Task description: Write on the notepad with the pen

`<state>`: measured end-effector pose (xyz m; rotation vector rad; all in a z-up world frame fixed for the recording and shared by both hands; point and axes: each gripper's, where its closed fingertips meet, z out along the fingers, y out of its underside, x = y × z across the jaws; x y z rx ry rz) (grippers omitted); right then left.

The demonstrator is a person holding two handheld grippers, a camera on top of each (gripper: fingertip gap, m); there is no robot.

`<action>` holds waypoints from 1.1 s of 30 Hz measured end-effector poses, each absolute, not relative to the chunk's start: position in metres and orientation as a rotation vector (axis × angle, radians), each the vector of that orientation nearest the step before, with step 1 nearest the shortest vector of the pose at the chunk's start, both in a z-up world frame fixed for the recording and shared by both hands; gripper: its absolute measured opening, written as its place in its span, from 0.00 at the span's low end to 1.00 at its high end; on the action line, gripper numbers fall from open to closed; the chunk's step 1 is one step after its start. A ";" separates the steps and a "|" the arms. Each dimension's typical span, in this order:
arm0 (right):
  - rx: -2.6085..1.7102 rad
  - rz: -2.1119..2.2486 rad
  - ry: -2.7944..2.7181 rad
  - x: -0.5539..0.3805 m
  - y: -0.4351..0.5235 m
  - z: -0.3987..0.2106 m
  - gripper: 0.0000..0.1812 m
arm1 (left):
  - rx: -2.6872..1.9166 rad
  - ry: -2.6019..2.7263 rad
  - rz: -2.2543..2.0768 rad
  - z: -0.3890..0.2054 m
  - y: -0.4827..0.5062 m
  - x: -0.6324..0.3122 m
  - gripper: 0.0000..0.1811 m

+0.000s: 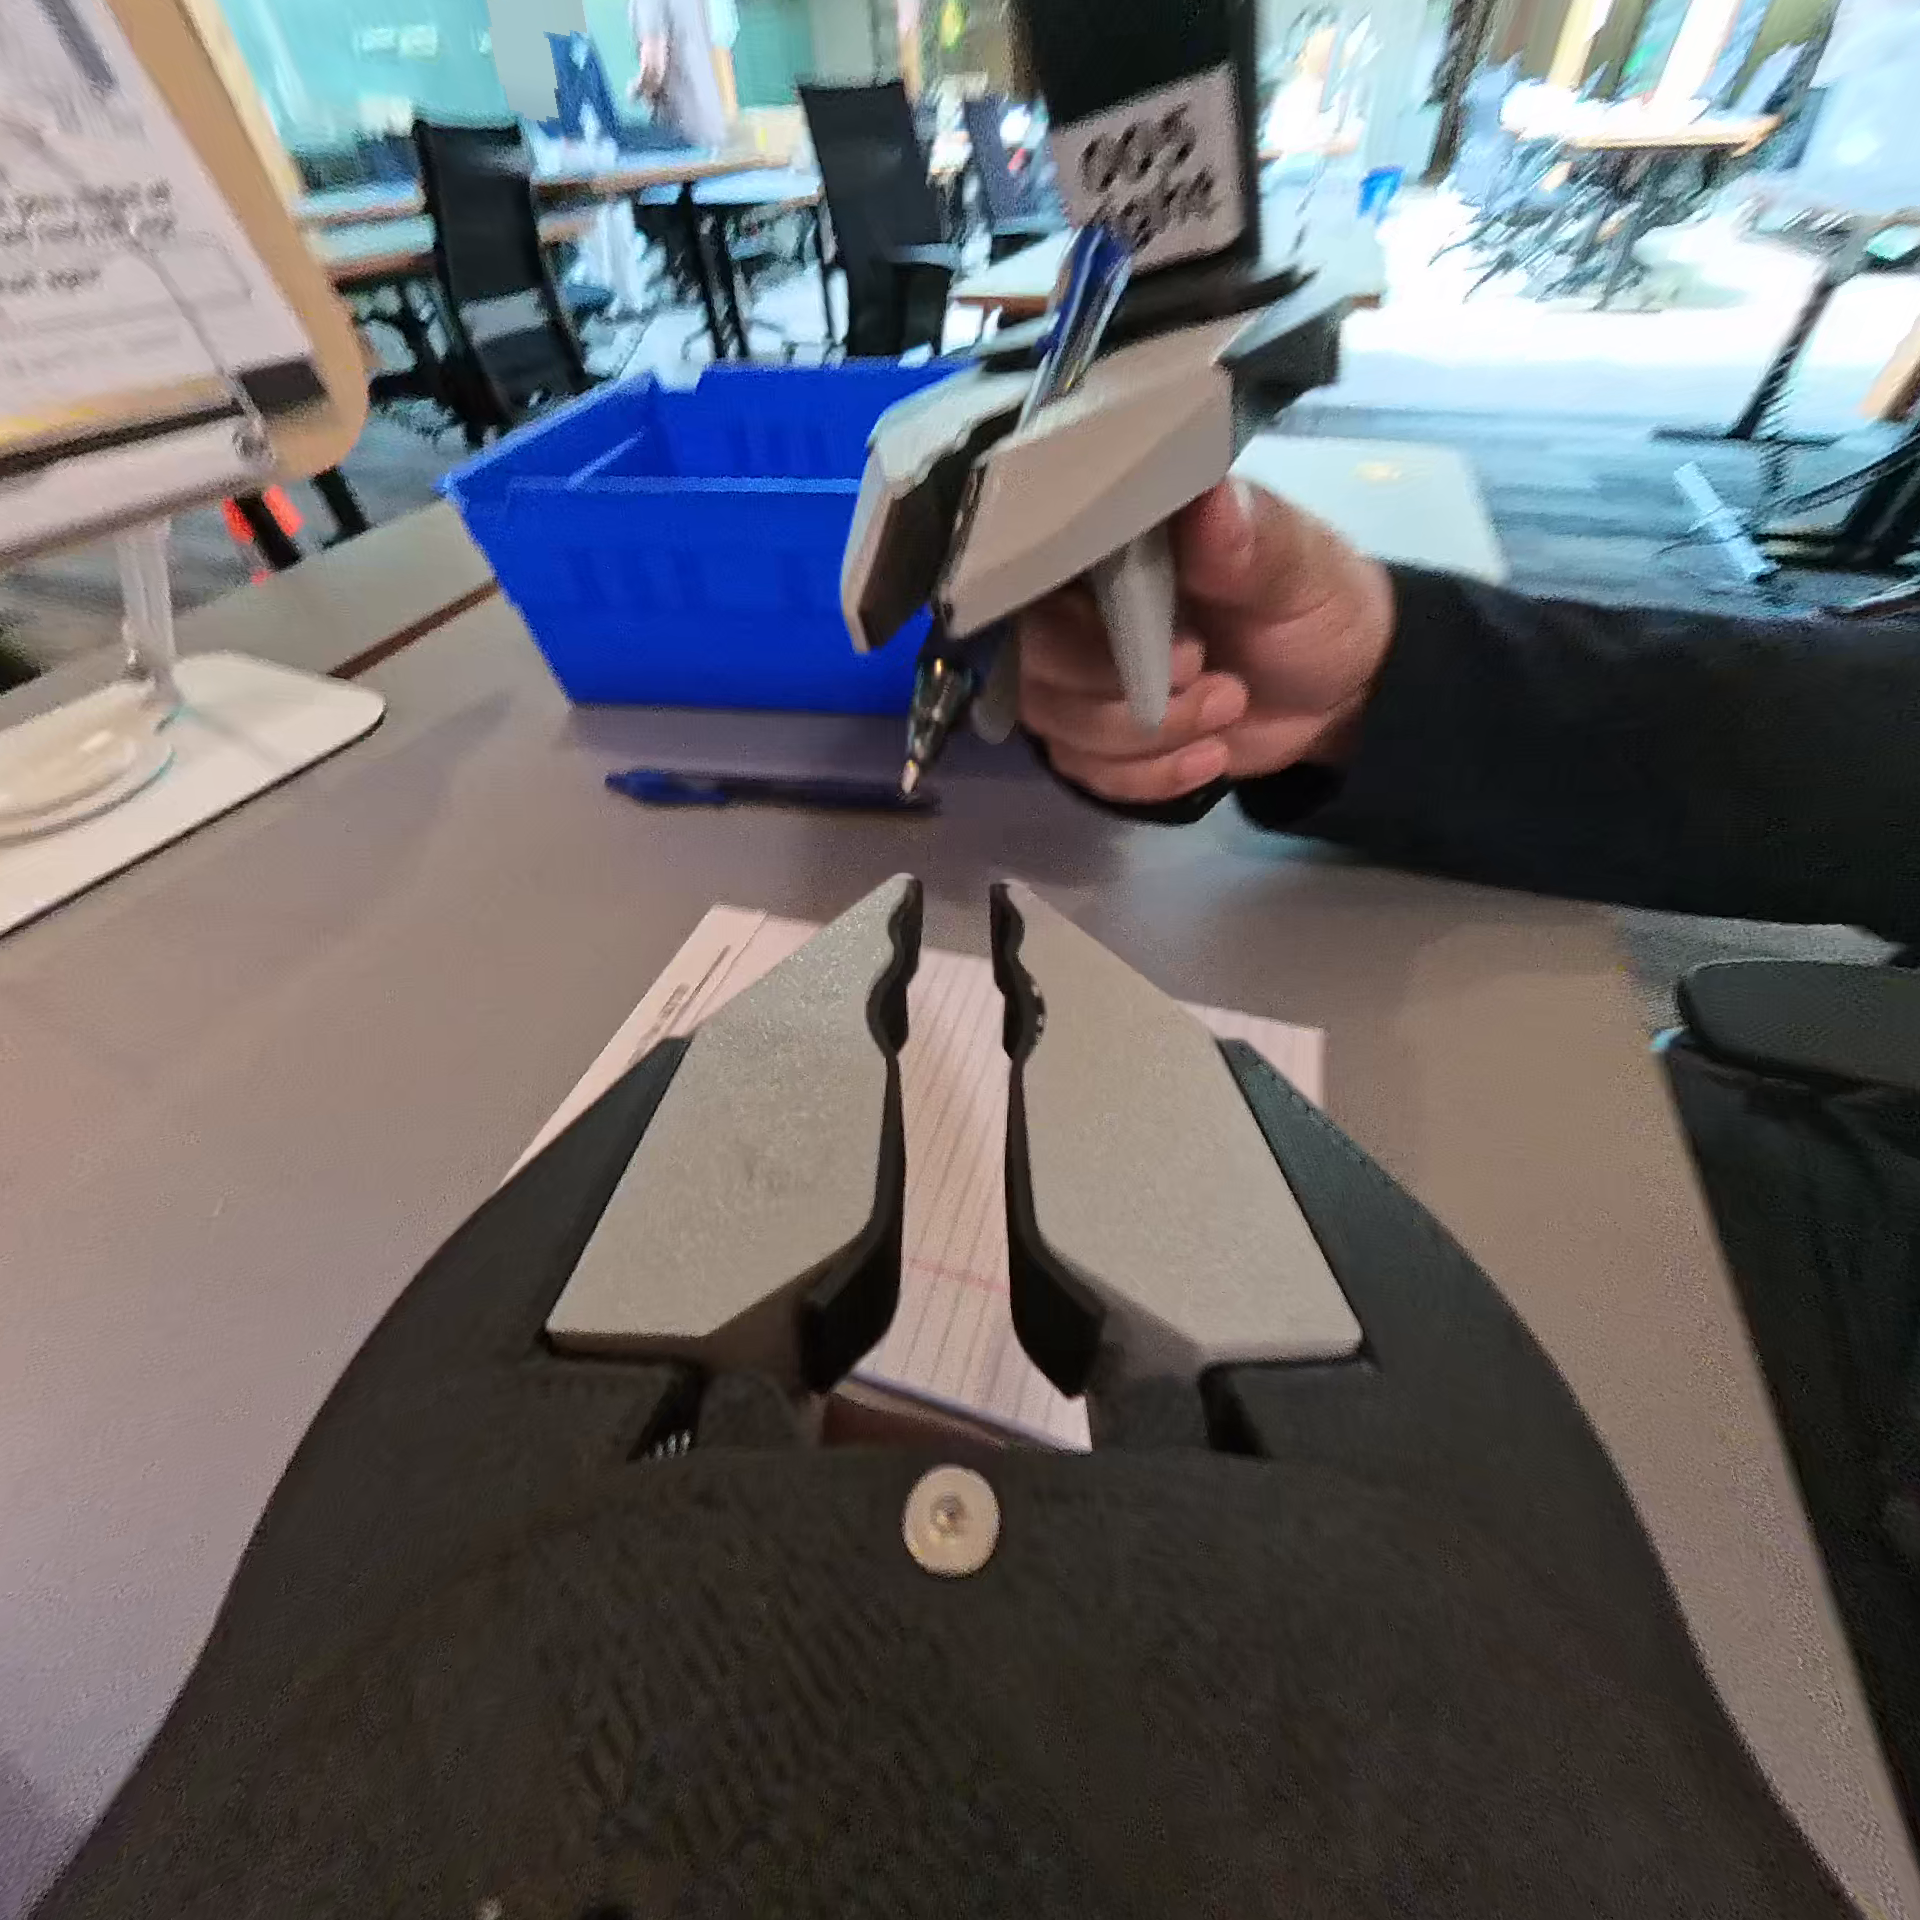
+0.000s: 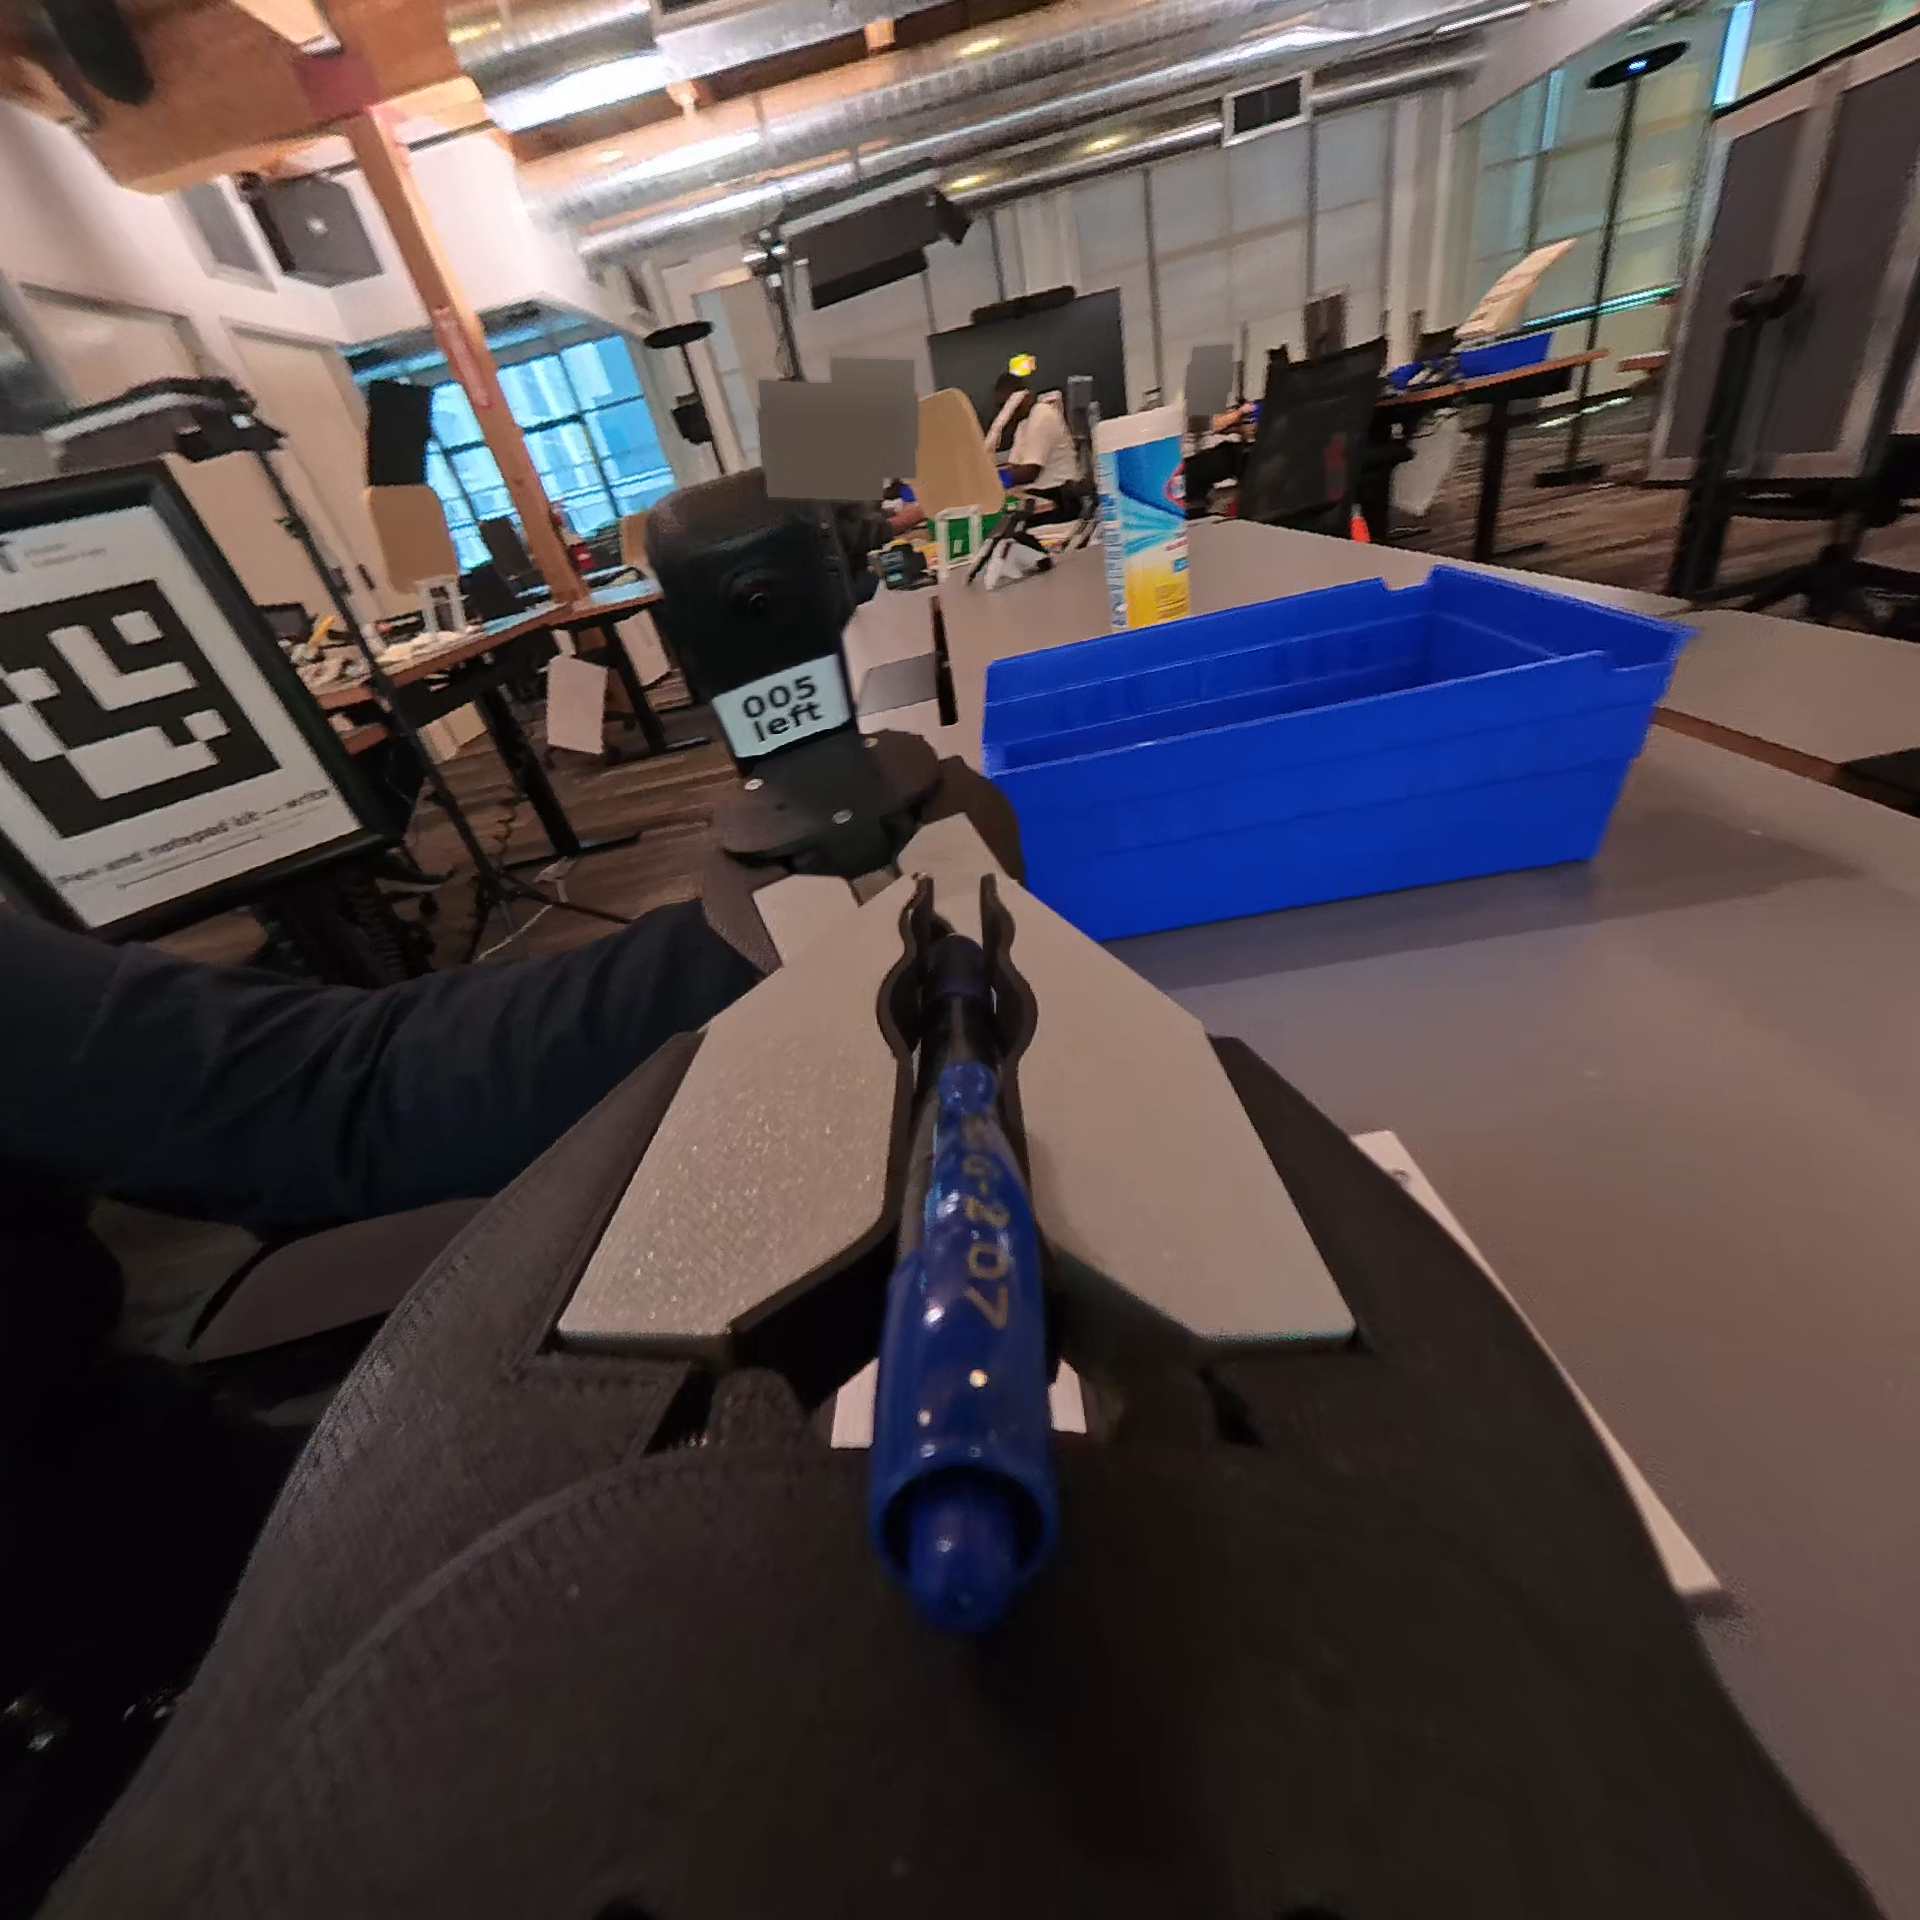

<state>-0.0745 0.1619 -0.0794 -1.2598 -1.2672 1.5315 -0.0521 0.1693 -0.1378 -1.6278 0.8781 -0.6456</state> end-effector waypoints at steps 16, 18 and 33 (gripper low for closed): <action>-1.635 1.136 -1.181 -0.079 0.220 -0.138 0.03 | -2.130 0.786 -0.259 -0.211 0.194 -0.118 0.00; -1.655 1.119 -1.195 -0.080 0.220 -0.143 0.03 | -2.165 0.794 -0.222 -0.216 0.192 -0.124 0.00; -1.838 1.075 -1.352 -0.090 0.206 -0.190 0.03 | -2.214 0.888 -0.412 -0.231 0.175 -0.101 0.00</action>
